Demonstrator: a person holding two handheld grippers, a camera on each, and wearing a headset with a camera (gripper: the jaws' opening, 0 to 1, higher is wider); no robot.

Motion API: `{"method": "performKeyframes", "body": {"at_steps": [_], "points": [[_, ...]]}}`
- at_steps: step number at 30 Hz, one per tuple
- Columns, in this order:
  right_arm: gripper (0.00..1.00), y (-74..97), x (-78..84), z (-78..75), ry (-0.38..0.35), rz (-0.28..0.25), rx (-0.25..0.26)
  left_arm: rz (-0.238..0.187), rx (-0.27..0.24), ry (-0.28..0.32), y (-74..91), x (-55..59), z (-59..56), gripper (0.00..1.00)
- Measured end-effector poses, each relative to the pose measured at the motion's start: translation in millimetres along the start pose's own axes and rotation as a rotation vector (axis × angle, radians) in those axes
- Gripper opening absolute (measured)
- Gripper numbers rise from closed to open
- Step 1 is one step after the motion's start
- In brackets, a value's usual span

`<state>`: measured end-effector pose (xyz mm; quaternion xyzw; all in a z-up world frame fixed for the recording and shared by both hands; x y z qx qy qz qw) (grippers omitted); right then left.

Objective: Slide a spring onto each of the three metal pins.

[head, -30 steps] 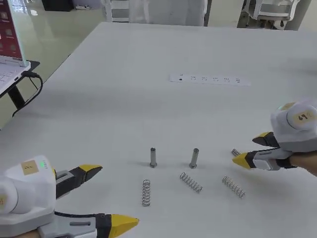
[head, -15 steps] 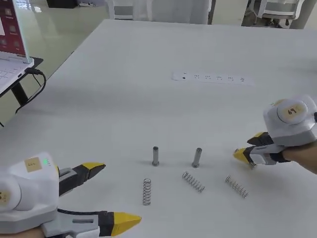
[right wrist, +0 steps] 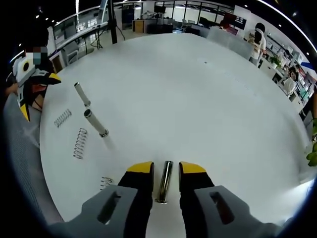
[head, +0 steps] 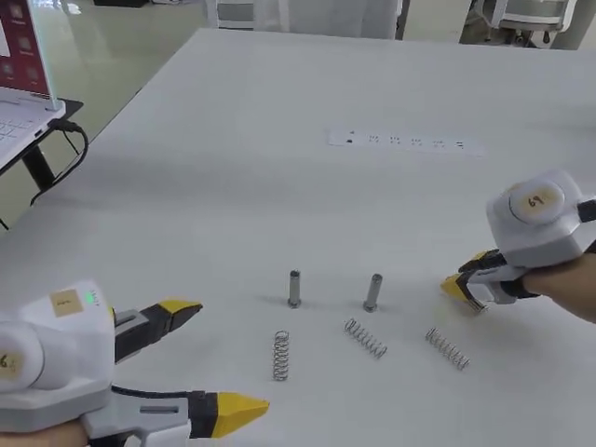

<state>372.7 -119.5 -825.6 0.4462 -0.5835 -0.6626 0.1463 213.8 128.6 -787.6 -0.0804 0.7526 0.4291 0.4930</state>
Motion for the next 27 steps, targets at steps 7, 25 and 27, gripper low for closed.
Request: {"method": "performKeyframes", "body": {"at_steps": [7,25,27], "points": [[0.15,-4.6,2.9,-0.3,-0.01,0.036,-0.006,-0.004,-0.003,0.006,0.9,1.8,2.1,0.81],[0.09,-9.8,6.2,-0.6,-0.018,0.098,-0.031,-0.014,-0.004,0.009,0.3,0.0,1.9,0.8],[0.09,-10.0,5.9,-1.2,-0.018,0.101,-0.03,-0.015,-0.004,0.012,0.2,0.5,1.9,0.8]]}}
Point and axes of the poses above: the centre of the closed fingertips' face, and the gripper's own axes: y roughly backward along the fingers, z roughly to its left, x roughly out of its underside, the point moved 2 cm from there along y, roughly backward along the fingers, and after that the axes turned 11 degrees about z, right-handed, at the moved point
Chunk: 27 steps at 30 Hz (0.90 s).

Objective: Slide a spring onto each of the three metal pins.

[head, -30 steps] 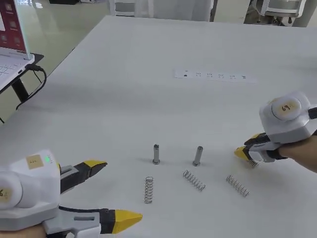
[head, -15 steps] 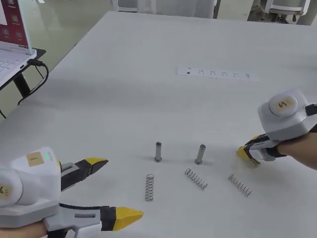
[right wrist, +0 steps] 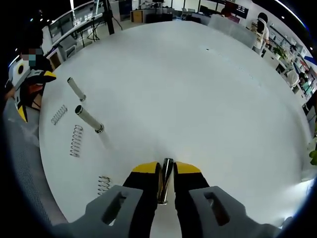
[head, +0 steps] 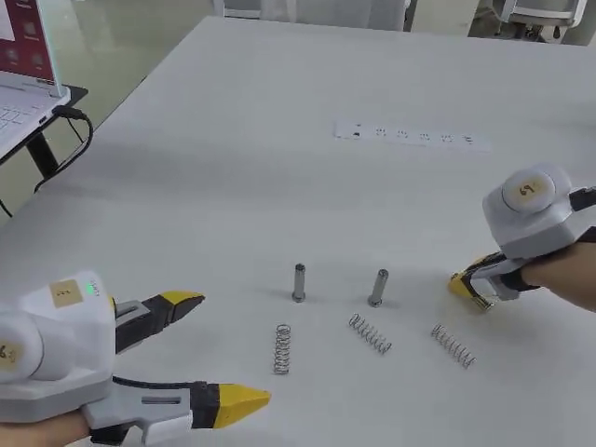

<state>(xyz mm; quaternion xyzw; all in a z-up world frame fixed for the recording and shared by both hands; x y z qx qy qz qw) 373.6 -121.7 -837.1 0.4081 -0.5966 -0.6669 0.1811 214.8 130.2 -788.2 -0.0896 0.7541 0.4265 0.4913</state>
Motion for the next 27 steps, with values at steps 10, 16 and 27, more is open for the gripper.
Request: {"method": "performKeyframes", "body": {"at_steps": [10,16,27], "points": [[0.06,-1.0,-1.7,-0.3,0.007,0.048,0.004,-0.001,-0.002,0.001,0.4,0.1,0.8,0.8],[0.06,-1.3,-2.0,-1.2,-0.029,0.083,0.0,0.0,0.003,-0.004,0.0,-1.5,0.7,0.8],[0.05,-0.6,-0.7,1.5,-0.058,0.084,-0.006,-0.005,0.005,-0.006,1.0,-4.0,0.5,0.79]]}}
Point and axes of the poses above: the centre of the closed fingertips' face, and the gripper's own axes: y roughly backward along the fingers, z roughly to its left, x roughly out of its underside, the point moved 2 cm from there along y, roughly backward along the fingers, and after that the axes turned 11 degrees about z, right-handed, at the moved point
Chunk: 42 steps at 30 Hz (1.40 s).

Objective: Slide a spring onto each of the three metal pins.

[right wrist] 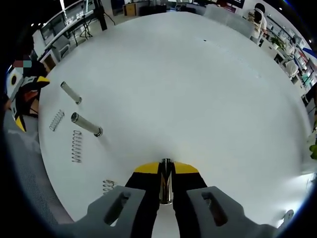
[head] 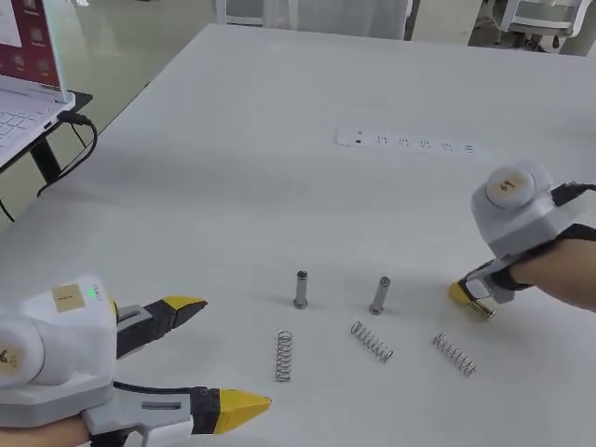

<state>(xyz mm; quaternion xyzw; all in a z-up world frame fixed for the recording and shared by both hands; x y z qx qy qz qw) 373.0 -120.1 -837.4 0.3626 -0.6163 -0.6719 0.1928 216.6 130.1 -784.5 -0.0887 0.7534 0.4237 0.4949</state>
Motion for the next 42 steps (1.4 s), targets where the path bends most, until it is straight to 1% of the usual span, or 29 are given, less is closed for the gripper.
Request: {"method": "performKeyframes", "body": {"at_steps": [2,5,13,24,32,42], "points": [[0.05,0.4,1.3,1.0,-0.011,0.002,-0.009,0.002,0.001,-0.003,0.0,0.2,0.0,0.79],[0.05,3.4,2.3,1.7,-0.013,-0.006,-0.006,0.0,0.002,-0.003,-0.2,-0.5,0.3,0.79],[0.05,14.2,4.8,2.3,-0.038,-0.039,-0.001,-0.003,0.011,-0.017,-2.4,-3.9,-1.5,0.79],[0.05,28.9,7.4,3.7,-0.052,-0.082,0.016,-0.004,0.02,-0.032,-2.9,-6.0,-3.1,0.79],[0.05,35.9,7.4,5.2,-0.062,-0.112,0.021,-0.006,0.022,-0.044,-2.0,-8.8,-3.9,0.79],[0.05,41.6,8.3,4.2,-0.073,-0.131,0.024,-0.007,0.023,-0.053,-1.3,-12.3,-5.7,0.79]]}}
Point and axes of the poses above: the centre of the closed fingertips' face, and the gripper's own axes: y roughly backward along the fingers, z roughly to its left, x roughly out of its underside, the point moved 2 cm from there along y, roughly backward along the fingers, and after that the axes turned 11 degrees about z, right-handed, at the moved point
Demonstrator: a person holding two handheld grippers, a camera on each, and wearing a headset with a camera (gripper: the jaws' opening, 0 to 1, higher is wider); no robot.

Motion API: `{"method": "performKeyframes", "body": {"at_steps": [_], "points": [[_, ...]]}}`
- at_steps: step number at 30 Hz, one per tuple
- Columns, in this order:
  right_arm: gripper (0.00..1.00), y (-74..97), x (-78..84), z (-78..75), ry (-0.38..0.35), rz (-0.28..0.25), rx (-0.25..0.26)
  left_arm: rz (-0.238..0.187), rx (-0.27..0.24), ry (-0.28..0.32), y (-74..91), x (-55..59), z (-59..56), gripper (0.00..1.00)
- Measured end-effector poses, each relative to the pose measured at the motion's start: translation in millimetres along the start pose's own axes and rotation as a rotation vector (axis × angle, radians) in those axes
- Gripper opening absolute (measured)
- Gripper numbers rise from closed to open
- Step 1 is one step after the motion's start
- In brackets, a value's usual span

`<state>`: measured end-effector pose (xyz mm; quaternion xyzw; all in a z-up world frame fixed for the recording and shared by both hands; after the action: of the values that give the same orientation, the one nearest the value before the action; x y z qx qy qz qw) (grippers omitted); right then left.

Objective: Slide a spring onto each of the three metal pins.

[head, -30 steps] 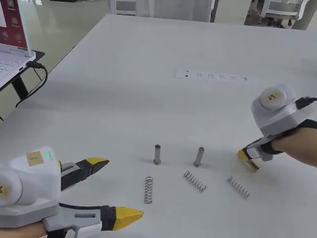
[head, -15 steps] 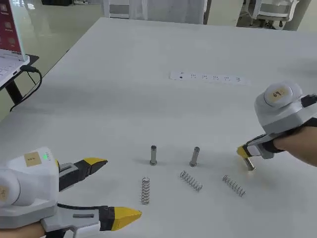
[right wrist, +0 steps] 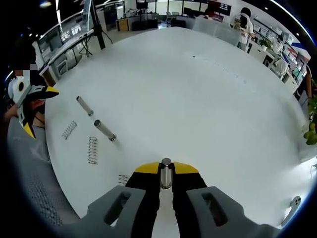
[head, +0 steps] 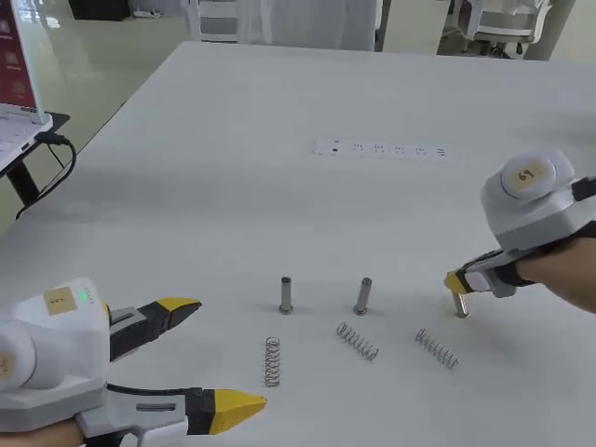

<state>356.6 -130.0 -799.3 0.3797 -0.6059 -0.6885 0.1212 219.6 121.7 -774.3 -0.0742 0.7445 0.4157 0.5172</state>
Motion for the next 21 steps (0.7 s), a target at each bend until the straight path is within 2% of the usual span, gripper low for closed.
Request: {"method": "performKeyframes", "body": {"at_steps": [21], "points": [[0.05,7.4,7.3,2.1,-0.013,-0.038,0.005,0.006,0.004,-0.019,1.5,-2.1,-2.4,0.78]]}}
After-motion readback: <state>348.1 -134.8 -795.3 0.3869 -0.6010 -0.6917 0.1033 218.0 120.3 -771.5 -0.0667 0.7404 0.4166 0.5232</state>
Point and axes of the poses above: the centre of the closed fingertips' face, and the gripper's own axes: y roughly backward along the fingers, z roughly to its left, x roughly out of its underside, the point moved 2 cm from there along y, roughly backward along the fingers, and after that the axes turned 11 degrees about z, right-handed, at the moved point
